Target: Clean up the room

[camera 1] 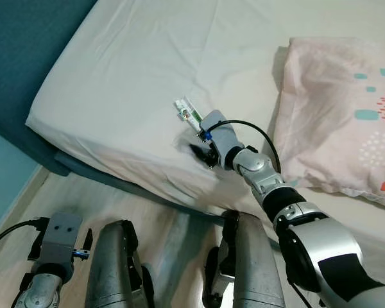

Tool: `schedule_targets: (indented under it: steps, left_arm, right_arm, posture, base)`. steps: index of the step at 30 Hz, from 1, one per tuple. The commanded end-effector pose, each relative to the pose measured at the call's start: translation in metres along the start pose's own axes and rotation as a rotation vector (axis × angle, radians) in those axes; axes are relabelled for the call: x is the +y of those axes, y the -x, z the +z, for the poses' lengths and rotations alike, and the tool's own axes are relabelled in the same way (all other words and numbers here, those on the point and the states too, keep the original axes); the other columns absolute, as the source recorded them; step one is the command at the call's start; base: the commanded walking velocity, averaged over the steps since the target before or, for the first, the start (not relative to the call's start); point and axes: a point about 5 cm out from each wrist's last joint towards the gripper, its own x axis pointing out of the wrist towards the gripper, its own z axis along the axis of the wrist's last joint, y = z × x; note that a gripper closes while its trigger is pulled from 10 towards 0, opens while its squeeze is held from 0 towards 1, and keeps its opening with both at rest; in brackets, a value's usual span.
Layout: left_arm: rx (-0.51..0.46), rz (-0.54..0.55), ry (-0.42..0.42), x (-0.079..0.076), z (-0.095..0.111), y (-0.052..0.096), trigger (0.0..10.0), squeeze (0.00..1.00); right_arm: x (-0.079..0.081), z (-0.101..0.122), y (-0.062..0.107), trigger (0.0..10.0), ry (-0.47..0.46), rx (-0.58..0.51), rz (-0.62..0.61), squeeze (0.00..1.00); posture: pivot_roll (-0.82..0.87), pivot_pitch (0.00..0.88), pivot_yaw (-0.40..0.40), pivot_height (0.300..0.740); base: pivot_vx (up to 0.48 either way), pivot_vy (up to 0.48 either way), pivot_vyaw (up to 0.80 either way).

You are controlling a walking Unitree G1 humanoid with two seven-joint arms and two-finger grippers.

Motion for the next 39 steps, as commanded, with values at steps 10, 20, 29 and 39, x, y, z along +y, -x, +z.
schedule_targets:
  steps: [10,20,29,39]
  left_arm:
    - [0.068,-0.020,0.001,-0.006,-0.009,0.005,10.0,0.00]
    - [0.049,-0.004,0.026,-0.014,-0.004,-0.013,10.0,0.00]
    - [-0.032,0.009,0.099,-0.029,0.024,-0.060,10.0,0.00]
    - [-0.133,0.059,0.172,-0.026,0.063,-0.099,10.0,0.00]
  right_arm:
    - [0.008,-0.024,0.005,0.0,-0.102,0.087,0.043,0.00]
    - [0.005,-0.011,0.005,0.0,-0.369,-0.065,0.099,0.00]
    - [-0.010,0.061,0.011,0.0,-0.744,-0.609,0.264,0.00]
    - [0.034,0.010,0.037,0.0,-0.945,-0.574,0.279,0.00]
  posture:
    - [0.18,0.504,-0.085,0.498]
    - [0.16,0.412,-0.116,0.498]
    - [0.09,0.251,-0.121,0.498]
    - [0.04,0.059,-0.101,0.498]
  base:
    - [0.000,0.000,0.00]
    - [0.000,0.000,0.00]
    - [0.000,0.000,0.00]
    - [0.000,0.000,0.00]
